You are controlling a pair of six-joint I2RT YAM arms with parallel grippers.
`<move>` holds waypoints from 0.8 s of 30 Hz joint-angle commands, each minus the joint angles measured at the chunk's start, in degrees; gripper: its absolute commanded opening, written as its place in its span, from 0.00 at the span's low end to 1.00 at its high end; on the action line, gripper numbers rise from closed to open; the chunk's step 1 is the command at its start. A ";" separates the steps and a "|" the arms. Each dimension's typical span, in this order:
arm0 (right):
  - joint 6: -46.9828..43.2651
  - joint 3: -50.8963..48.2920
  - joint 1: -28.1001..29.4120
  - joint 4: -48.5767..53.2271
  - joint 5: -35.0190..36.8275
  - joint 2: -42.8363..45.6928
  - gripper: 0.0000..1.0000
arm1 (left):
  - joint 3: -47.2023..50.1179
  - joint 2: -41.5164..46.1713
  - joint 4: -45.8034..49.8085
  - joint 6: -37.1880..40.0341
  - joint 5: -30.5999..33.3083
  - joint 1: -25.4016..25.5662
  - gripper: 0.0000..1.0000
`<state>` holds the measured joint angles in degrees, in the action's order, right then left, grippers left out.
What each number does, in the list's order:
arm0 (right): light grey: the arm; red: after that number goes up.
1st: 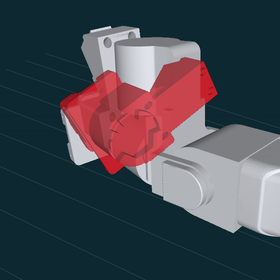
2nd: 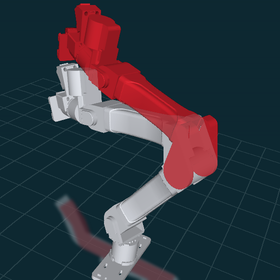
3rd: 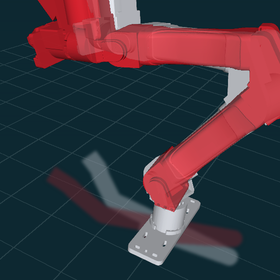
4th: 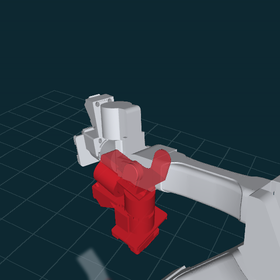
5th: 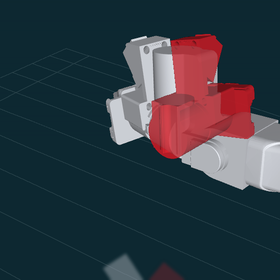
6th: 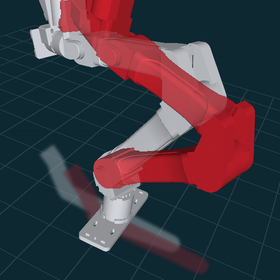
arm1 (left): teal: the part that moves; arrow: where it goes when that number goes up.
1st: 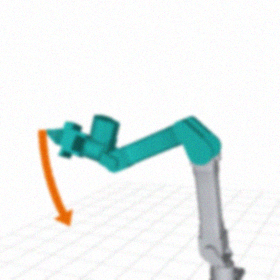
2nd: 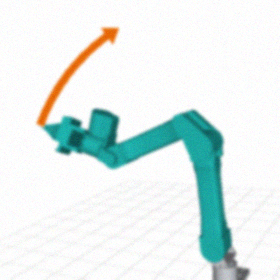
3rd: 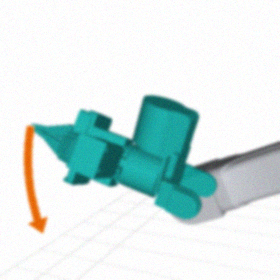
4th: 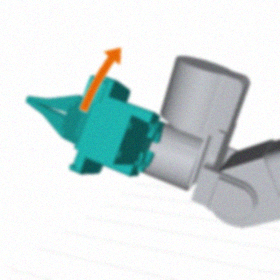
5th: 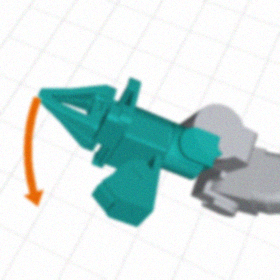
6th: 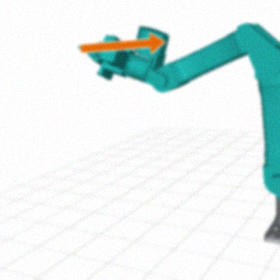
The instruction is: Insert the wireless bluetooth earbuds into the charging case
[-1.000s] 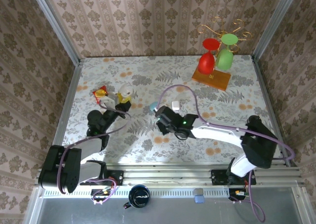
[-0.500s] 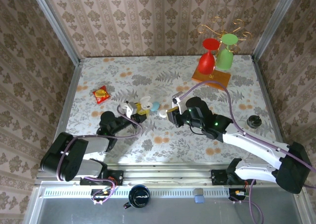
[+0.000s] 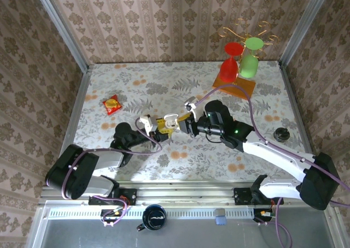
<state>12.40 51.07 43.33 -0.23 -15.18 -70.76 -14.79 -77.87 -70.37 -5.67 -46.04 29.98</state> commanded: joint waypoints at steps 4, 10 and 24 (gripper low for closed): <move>-1.76 1.92 -0.18 -1.29 -1.19 -0.77 0.21 | -0.24 3.01 -2.93 -1.49 -2.56 0.35 0.10; -1.79 2.27 -0.20 -0.84 -1.26 -1.29 0.21 | -0.16 4.29 -2.88 -1.19 -2.52 0.35 0.10; -2.37 2.14 -0.18 -0.72 -3.19 -2.31 0.22 | -0.92 4.34 -2.88 -1.36 -0.69 0.35 0.10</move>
<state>11.11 51.53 43.33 -0.23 -16.12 -72.51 -14.79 -74.50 -70.83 -6.07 -47.05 29.98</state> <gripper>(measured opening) 0.221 0.339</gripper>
